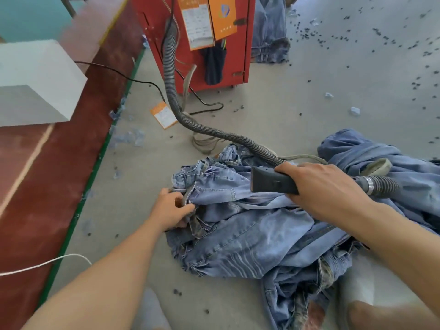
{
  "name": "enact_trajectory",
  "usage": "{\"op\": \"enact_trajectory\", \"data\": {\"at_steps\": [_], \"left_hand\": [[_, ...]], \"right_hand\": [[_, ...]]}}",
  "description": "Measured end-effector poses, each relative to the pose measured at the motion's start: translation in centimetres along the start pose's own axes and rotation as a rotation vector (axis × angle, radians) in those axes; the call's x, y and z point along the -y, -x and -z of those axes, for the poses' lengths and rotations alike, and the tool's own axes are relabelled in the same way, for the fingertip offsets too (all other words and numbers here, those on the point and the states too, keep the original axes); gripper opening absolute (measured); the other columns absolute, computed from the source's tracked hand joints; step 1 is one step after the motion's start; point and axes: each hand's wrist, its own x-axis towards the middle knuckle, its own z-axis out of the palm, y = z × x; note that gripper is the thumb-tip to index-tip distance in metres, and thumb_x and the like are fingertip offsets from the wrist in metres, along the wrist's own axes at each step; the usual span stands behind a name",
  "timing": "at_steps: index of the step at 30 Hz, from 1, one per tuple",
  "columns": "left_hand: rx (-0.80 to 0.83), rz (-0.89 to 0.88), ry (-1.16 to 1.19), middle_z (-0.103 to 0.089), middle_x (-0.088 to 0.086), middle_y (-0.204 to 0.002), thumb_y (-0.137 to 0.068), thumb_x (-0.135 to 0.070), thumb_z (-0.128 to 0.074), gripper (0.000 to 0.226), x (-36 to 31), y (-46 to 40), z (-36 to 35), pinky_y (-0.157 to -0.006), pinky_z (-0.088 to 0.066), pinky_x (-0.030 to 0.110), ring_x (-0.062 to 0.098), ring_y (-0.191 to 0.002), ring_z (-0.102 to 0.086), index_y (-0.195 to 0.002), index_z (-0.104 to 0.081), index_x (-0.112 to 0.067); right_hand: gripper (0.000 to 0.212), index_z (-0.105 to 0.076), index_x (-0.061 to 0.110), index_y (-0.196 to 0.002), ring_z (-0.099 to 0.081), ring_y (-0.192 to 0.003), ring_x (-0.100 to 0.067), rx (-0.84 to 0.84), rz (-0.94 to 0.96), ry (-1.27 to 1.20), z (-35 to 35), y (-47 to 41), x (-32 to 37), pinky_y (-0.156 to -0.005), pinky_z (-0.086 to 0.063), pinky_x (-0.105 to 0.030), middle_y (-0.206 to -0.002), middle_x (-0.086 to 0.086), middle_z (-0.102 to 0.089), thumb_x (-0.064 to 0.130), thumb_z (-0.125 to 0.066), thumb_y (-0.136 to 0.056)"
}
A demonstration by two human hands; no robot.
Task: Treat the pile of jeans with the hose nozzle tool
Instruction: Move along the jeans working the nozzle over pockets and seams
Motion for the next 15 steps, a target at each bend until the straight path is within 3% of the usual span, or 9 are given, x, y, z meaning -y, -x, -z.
{"op": "enact_trajectory", "data": {"at_steps": [3,5,7,11,13,15], "left_hand": [[0.004,-0.056,-0.007,-0.057,0.006,-0.074,-0.097,-0.027,-0.07,0.027,-0.9,1.2,2.9,-0.063,-0.036,0.034,0.028,-0.078,-0.059,-0.078,-0.064,-0.009],[-0.011,-0.008,0.279,-0.065,0.012,-0.082,-0.104,-0.022,-0.06,0.02,-3.2,2.6,5.5,-0.073,-0.051,0.034,0.027,-0.082,-0.062,-0.095,-0.068,-0.006],[-0.02,0.037,0.681,-0.07,0.014,-0.098,-0.109,-0.022,-0.052,0.018,-6.5,4.6,8.5,-0.086,-0.059,0.044,0.028,-0.088,-0.066,-0.106,-0.067,-0.013],[0.089,-0.025,1.338,-0.078,0.005,-0.102,-0.111,-0.029,-0.041,0.022,-12.9,9.9,11.6,-0.072,-0.063,0.046,0.023,-0.085,-0.076,-0.107,-0.061,-0.022],[0.173,0.043,1.53,-0.078,0.007,-0.109,-0.11,-0.034,-0.042,0.026,-14.5,12.2,10.7,-0.067,-0.063,0.047,0.026,-0.09,-0.078,-0.107,-0.066,-0.022],[0.28,0.123,1.588,-0.076,0.014,-0.115,-0.106,-0.037,-0.049,0.03,-15.5,13.9,9.3,-0.071,-0.063,0.046,0.03,-0.097,-0.077,-0.113,-0.073,-0.019]], "right_hand": [[0.036,-0.046,0.042,-0.132,-0.067,-0.096,-0.027,-0.009,0.006,-0.058,1.1,0.6,-0.2,-0.082,-0.054,-0.045,-0.107,0.004,-0.07,0.038,-0.06,-0.098],[0.036,-0.048,0.042,-0.132,-0.068,-0.095,-0.028,-0.012,0.005,-0.1,1.8,1.2,-0.4,-0.082,-0.054,-0.045,-0.107,0.003,-0.071,0.037,-0.06,-0.099],[0.035,-0.049,0.042,-0.131,-0.067,-0.093,-0.027,-0.021,0.006,-0.152,2.7,1.9,-0.9,-0.078,-0.053,-0.042,-0.106,0.003,-0.071,0.036,-0.062,-0.098],[0.04,-0.05,0.048,-0.128,-0.062,-0.085,-0.02,-0.062,0.032,-0.281,5.2,3.7,-2.9,-0.068,-0.043,-0.037,-0.099,0.008,-0.069,0.035,-0.069,-0.095],[0.04,-0.051,0.05,-0.127,-0.062,-0.082,-0.015,-0.081,0.03,-0.36,6.1,4.7,-4.0,-0.069,-0.046,-0.037,-0.096,0.012,-0.068,0.036,-0.07,-0.094],[0.041,-0.052,0.049,-0.125,-0.063,-0.082,-0.014,-0.098,0.028,-0.415,6.4,5.6,-4.7,-0.072,-0.05,-0.038,-0.093,0.014,-0.068,0.037,-0.072,-0.092]]}}
